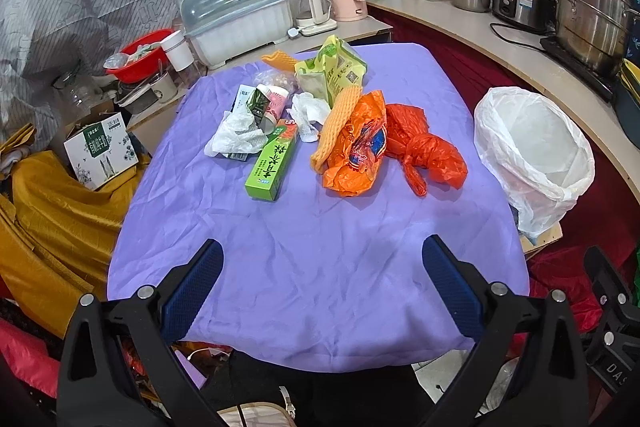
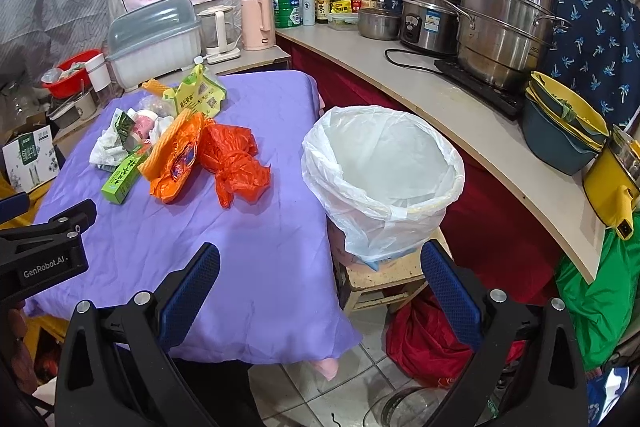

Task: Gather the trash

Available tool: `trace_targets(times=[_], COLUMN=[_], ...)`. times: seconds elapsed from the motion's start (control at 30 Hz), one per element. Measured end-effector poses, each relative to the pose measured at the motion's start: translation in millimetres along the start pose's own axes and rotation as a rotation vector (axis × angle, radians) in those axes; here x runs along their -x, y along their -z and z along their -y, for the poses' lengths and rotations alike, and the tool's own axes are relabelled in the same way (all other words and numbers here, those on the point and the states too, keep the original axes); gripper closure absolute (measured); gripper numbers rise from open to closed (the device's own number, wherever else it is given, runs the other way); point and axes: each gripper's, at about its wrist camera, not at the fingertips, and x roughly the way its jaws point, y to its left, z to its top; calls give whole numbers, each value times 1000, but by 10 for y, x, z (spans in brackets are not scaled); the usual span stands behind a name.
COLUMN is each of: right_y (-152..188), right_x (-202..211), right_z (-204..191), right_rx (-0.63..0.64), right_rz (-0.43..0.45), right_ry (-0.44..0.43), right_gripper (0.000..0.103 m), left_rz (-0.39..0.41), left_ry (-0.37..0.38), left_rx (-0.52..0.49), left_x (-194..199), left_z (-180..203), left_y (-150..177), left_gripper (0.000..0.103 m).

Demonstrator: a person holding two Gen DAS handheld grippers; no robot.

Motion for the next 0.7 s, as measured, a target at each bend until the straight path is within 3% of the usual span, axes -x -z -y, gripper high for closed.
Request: trace_targets(times=[0.7], right_y=[17], right_x=[4], right_z=[67], right_rx=[-11], right_rz=[-4], right_ry=[1], right_gripper=[7], left_rz=[-8], left_ry=[3], left_rx=[-15], left_x=[-5], left_z=[71], left_y=[-16], left_gripper=[8])
